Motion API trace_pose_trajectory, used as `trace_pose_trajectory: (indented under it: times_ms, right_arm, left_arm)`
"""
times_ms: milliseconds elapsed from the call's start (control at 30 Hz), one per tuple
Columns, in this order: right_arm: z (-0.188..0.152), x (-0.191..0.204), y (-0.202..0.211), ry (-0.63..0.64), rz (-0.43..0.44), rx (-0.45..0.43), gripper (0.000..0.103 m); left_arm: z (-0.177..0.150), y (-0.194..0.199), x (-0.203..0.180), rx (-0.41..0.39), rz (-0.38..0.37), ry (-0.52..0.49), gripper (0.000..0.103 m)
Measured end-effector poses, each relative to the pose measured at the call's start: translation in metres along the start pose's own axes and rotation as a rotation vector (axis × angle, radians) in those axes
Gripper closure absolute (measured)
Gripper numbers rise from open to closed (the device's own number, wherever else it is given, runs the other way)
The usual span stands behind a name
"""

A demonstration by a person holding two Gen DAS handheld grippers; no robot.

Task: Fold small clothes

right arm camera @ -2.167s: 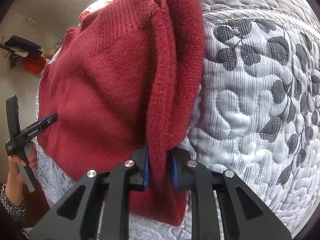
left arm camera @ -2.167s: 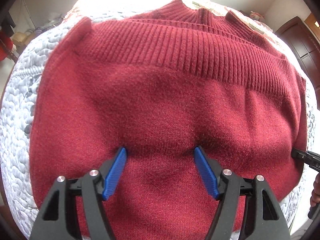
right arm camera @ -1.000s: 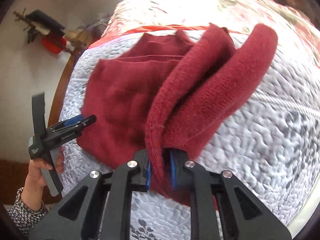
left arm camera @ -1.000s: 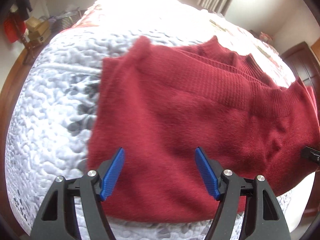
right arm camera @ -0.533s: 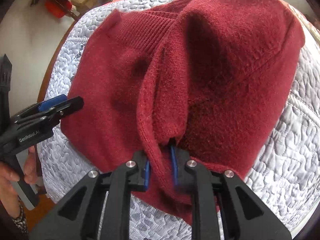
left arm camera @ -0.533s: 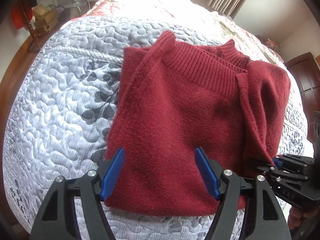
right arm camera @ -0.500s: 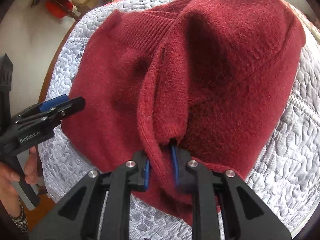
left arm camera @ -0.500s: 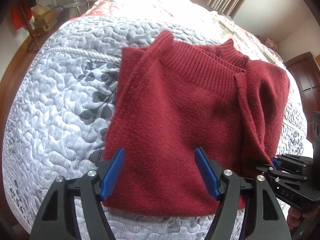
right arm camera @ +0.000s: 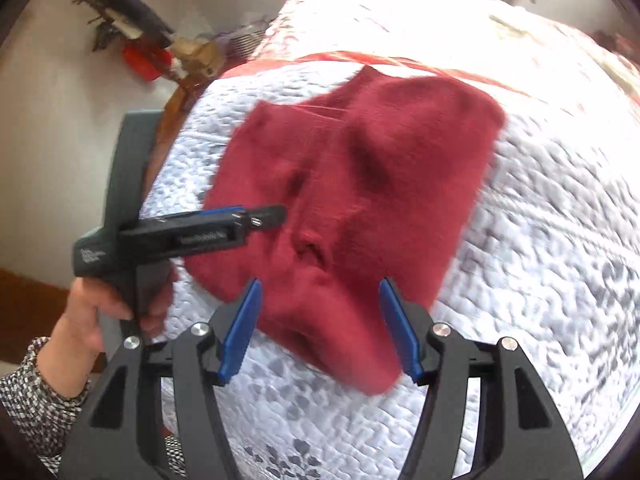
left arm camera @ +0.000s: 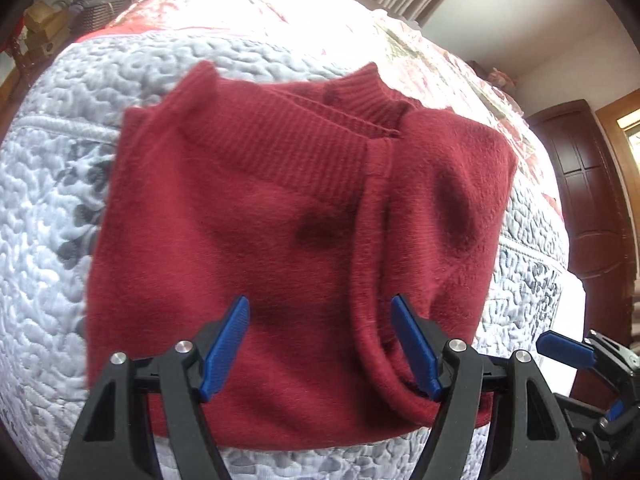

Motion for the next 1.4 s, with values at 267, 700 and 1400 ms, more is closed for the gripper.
trace_pose_trajectory:
  times_ms: [267, 700, 1400]
  right_arm:
    - [-0.048, -0.073, -0.005, -0.189, 0.000, 0.023, 0.046]
    - [-0.065, -0.091, -0.004, -0.220, -0.013, 0.017, 0.047]
    - [-0.070, -0.083, -0.036, -0.268, 0.018, 0.058, 0.047]
  left_arm:
    - [0.000, -0.035, -0.016, 0.082, -0.095, 0.032, 0.030]
    - [0.001, -0.057, -0.045, 0.135, -0.192, 0.061, 0.073]
    - [0.009, 0.054, -0.026, -0.154, -0.173, -0.031, 0.082]
Point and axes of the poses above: each gripper's, at about its wrist camera, not at the fingertips, and y roughly against the way its jaws point, x to its left, z to its top, the point moved 2 cm from there along -y, roughly the way its jaws point, and after that the axes turned 1 degree about z, right-handed, at the moved point
